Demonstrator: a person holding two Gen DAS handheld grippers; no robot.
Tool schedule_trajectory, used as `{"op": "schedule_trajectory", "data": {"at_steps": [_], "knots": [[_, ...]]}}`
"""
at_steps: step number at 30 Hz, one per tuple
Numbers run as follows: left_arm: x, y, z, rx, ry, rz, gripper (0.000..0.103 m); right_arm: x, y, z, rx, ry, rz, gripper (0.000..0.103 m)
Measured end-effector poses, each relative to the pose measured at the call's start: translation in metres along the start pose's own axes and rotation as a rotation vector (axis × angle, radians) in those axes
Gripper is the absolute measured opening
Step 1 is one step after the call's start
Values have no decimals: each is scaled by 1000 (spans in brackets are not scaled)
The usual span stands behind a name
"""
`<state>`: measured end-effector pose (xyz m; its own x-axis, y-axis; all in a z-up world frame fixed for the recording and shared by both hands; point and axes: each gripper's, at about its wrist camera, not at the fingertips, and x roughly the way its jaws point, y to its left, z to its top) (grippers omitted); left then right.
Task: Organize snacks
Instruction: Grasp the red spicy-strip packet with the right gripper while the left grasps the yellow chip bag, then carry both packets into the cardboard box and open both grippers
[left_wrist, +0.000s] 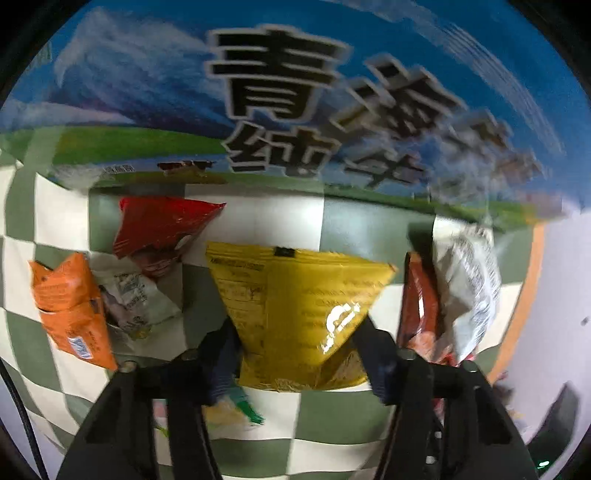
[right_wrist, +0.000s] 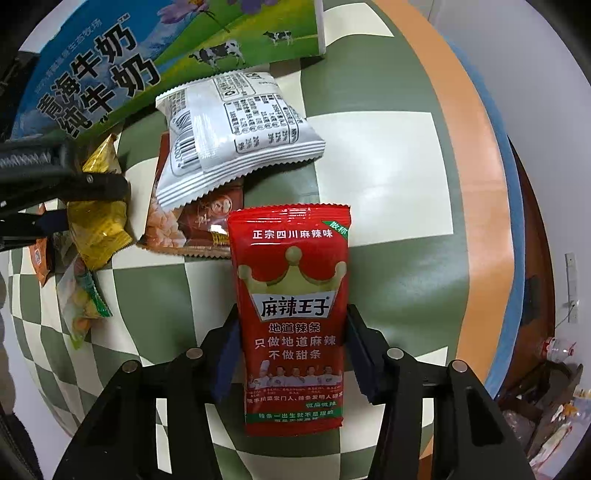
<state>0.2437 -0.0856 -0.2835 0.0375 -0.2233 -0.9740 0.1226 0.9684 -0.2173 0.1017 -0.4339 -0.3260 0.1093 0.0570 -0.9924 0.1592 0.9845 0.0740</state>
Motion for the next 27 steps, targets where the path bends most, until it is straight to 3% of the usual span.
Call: {"op": "schedule_trajectory", "data": {"at_steps": [4,5,8,15,20,27], "knots": [[2,-7,-30,98,22,39,49,-4,9,-17,-6,27,17,54],[4,-8,-41,121,35,49,49,-3,10,-37,-7,33,21,54],[19,-5,-65,142,85,57,51,2,12,-53,-2,38,30,55],[40,-3,-64,103,84,40,51,19,15,-59,-2,53,12,56],[16,-6,-81,116,54,37,45,2,22,-65,5,29,29,49],[-53,-14,-90,160,-33,-10,44,-50,36,-70,30,-45,144,48]]}}
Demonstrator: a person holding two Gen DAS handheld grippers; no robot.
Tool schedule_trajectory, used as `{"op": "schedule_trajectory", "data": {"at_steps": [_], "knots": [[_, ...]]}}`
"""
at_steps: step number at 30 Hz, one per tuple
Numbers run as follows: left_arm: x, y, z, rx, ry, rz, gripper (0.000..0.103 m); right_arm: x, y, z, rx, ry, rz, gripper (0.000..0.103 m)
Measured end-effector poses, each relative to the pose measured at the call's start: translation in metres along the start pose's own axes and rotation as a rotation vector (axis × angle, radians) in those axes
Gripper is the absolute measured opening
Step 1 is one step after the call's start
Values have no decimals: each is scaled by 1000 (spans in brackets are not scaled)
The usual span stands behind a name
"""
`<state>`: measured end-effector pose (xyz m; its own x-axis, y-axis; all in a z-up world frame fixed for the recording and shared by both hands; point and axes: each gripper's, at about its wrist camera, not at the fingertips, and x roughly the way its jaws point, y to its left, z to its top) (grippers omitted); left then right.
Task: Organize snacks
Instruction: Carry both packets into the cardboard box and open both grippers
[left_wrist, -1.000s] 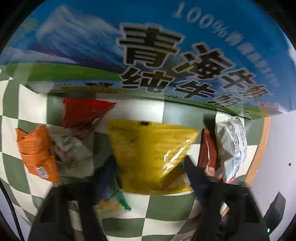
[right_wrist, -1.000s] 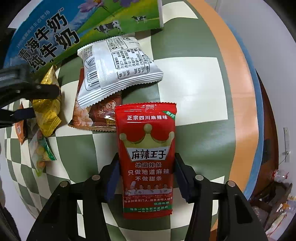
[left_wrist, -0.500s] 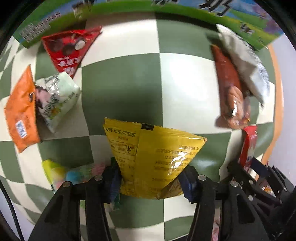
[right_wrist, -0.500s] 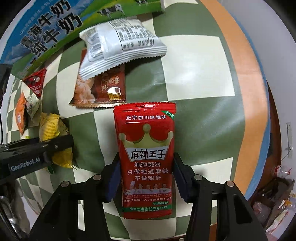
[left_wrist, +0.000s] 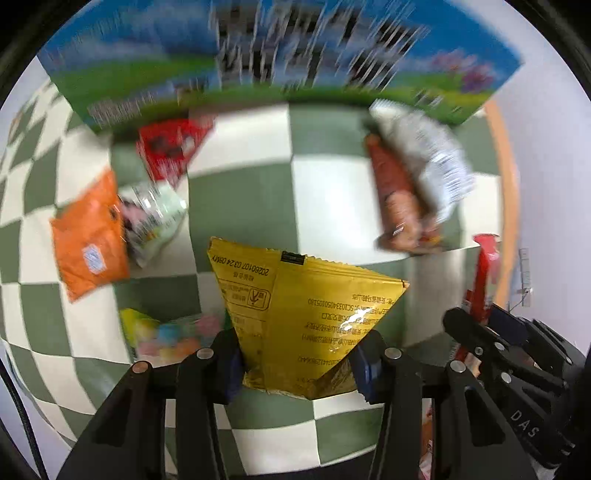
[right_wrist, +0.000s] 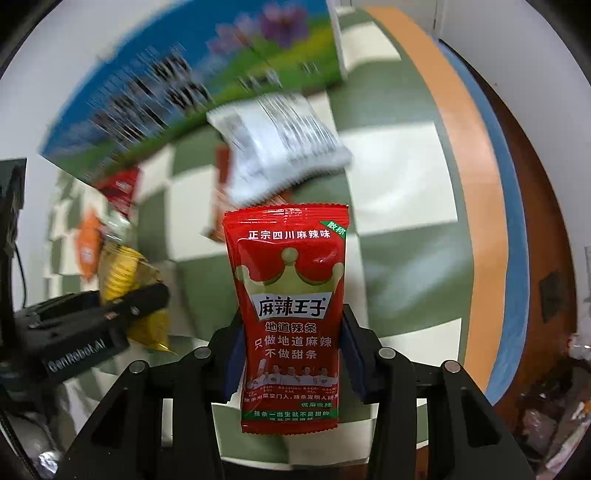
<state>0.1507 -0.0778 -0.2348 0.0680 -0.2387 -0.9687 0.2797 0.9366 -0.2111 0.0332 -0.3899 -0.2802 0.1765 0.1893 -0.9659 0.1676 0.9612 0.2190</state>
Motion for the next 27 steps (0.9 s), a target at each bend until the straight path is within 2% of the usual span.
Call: {"op": "schedule_trajectory", "data": {"at_steps": [4,5,8,11,13,15,18,21,23,27], "knots": [[-54,2,6,-1,-83,-53,44,-37,13,29,-19,-66,69,48],[-70,3,11,-8,-111,-68,44,-45,17,48,-27,-83,84,48],[-114,9,45,-25,-187,-103,44,-80,30,93,-61,-147,146,48],[-151,18,84,-42,-255,-86,44,-102,45,137,-90,-194,188,48],[-162,28,109,-53,-276,-41,44,-114,59,165,-114,-232,201,48],[-153,32,150,-67,-266,2,44,-112,74,197,-127,-260,206,48],[-135,58,188,-103,-226,56,44,-98,93,244,-128,-258,217,48],[-110,82,224,-140,-141,92,44,-67,106,286,-112,-187,244,48],[-94,95,236,-164,-77,105,44,-48,107,305,-91,-130,264,48],[-66,110,253,-190,5,140,44,0,112,322,-72,-25,275,48]]}}
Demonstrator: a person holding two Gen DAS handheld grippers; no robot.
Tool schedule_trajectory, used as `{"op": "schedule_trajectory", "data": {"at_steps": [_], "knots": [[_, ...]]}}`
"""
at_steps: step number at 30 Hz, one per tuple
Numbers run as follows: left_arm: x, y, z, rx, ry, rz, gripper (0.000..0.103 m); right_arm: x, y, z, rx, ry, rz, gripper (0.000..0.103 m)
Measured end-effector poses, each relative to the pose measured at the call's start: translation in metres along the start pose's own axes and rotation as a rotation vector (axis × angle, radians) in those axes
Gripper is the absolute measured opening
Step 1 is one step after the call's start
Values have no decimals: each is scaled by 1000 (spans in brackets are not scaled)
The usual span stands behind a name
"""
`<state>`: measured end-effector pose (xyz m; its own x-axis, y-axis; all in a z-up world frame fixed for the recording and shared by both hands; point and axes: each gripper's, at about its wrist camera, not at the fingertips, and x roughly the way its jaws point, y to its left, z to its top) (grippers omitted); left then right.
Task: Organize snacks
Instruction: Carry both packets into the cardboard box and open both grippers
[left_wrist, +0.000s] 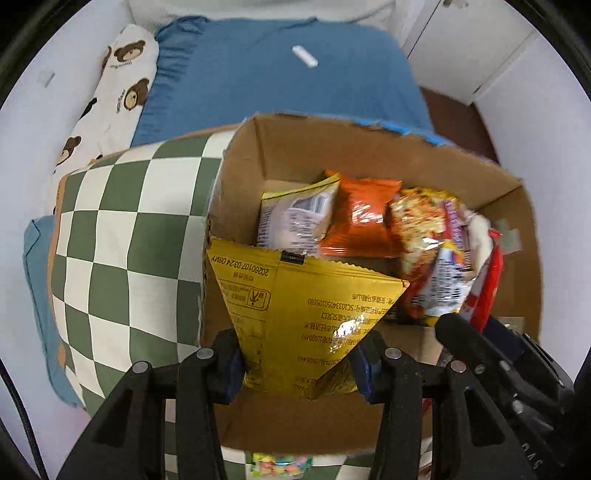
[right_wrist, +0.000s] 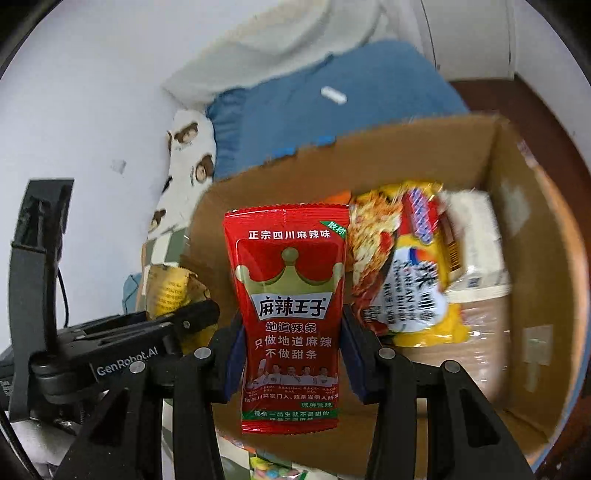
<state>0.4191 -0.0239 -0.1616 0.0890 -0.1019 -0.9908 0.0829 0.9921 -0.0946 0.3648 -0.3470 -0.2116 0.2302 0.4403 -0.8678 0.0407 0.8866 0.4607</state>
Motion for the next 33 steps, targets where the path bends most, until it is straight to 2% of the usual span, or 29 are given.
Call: {"op": "schedule_trajectory", "data": {"at_steps": [4,7,9,11,14,20,27,33], "knots": [[20,1,5,6,58,17,45,31,-3,1,-9,73,0,48],[33,5,6,-9,91,16,46,50,-11,2,23,131,19,52],[38,10,7,-26,102,19,51,61,-21,3,67,182,27,65],[41,13,6,-32,102,6,58,67,-28,5,77,194,28,78],[45,14,7,-34,114,-15,68,70,-37,9,80,207,7,92],[42,4,4,-9,103,0,80,56,-50,12,51,196,-38,94],[26,-9,-7,17,51,30,81,25,-55,3,-5,171,-158,94],[3,-15,-22,38,-24,53,81,0,-58,-3,-44,134,-222,94]]}}
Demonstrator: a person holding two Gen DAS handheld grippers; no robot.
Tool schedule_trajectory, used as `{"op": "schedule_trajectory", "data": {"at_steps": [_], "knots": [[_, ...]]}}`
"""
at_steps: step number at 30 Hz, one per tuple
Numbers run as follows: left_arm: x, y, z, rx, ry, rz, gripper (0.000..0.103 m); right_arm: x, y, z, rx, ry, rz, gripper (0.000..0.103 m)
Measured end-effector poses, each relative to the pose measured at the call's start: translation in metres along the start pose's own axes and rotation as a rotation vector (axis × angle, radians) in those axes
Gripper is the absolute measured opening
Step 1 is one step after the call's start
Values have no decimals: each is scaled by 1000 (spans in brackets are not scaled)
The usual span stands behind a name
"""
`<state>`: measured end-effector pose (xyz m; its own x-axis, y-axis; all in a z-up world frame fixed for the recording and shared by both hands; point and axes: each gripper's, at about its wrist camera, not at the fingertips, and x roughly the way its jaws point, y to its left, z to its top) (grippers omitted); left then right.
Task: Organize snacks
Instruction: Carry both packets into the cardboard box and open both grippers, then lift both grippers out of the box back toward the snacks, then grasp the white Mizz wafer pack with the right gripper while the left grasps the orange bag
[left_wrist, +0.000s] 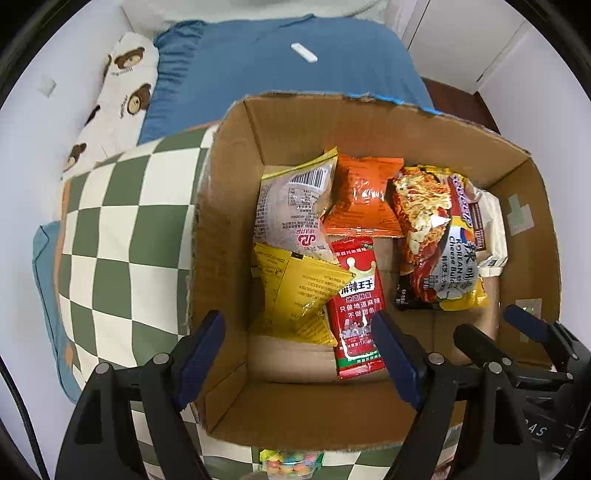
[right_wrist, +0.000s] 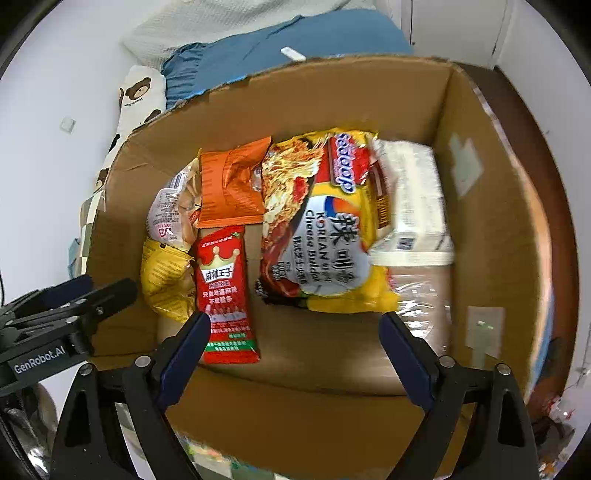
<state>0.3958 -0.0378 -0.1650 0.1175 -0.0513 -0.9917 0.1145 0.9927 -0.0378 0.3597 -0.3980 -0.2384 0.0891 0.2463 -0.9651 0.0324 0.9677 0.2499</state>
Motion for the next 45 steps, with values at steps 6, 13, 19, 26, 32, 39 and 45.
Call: {"op": "schedule_trajectory", "data": {"at_steps": [6,13,19,26,32,39,45], "knots": [[-33,2,-21,3,-118,-2,81,-41,-2,-19,-37,-97,-67,94],[-80,-2,-58,23,-258,-21,81,-85,4,-53,-73,-232,-129,94],[-117,0,-94,25,-364,-23,81,-130,13,-84,-95,-336,-122,94],[-127,14,-130,7,-407,-3,81,-151,7,-124,-82,-356,-57,94],[-62,36,-170,-28,-249,40,81,-94,-40,-151,44,-228,-22,94],[20,60,-198,-76,-74,84,81,-17,-72,-141,80,-107,-42,94],[43,72,-189,-34,-10,138,81,33,-69,-135,47,-11,-56,85]]}}
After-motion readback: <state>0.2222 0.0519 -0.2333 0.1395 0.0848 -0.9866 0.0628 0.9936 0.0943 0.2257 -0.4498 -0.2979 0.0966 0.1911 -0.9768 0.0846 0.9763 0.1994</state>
